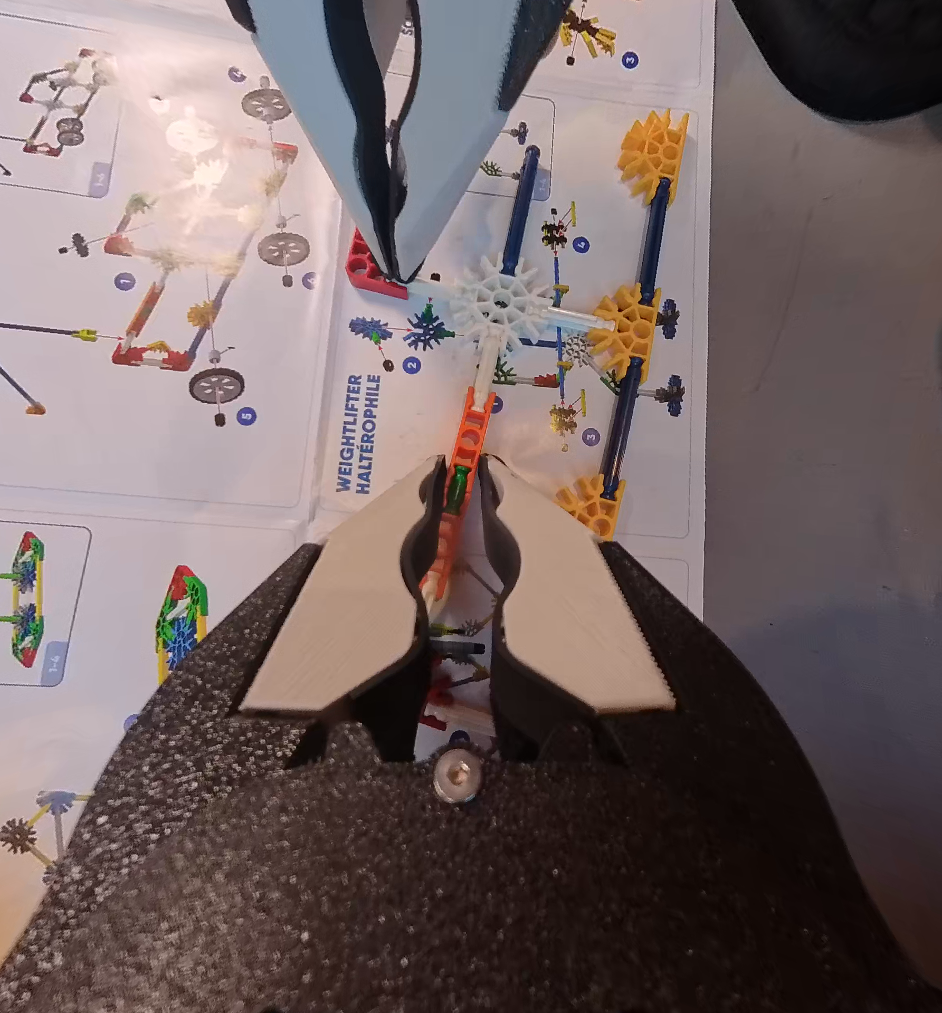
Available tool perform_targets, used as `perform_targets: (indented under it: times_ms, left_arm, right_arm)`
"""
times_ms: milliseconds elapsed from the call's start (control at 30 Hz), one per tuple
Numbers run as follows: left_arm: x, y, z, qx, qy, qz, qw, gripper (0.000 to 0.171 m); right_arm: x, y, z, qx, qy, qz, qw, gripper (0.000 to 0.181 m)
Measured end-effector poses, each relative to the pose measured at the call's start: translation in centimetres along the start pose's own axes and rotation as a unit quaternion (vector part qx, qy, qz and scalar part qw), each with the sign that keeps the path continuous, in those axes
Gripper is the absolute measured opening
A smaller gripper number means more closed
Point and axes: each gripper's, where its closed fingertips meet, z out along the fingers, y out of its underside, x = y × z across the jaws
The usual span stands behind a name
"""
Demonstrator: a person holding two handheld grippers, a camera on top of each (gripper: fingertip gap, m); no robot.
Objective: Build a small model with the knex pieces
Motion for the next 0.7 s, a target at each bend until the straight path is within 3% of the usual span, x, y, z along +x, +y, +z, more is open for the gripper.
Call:
perform_targets:
  times_ms: [133,233,300,400,600,700]
  left_arm:
    - [0.0,0.0,0.0,0.004,0.001,-0.003,1.0,0.009]
    - [0.1,0.1,-0.1,0.002,0.001,-0.004,1.0,0.01]
    - [0.3,0.3,-0.2,-0.004,0.002,-0.003,1.0,0.009]
    - [0.6,0.6,-0.5,-0.017,0.005,-0.009,1.0,0.009]
    - [1.3,1.3,-1.0,-0.038,0.023,-0.024,0.999,0.009]
    - [1.8,1.6,-1.2,-0.04,0.037,-0.025,0.998,0.012]
  right_arm:
    - [0.0,-0.1,-0.1,0.012,0.014,0.002,1.0,0.0]
    - [0.0,0.3,-0.5,0.07,0.027,0.013,0.997,0.002]
    - [-0.2,0.5,-1.6,0.126,0.021,0.045,0.991,0.02]
    - [-1.6,1.6,-3.1,0.183,0.006,0.072,0.98,0.021]
    - [-4.2,5.4,-1.7,0.136,0.024,0.016,0.99,0.02]
    - [-3.6,4.6,-1.8,0.16,0.022,0.02,0.987,0.006]
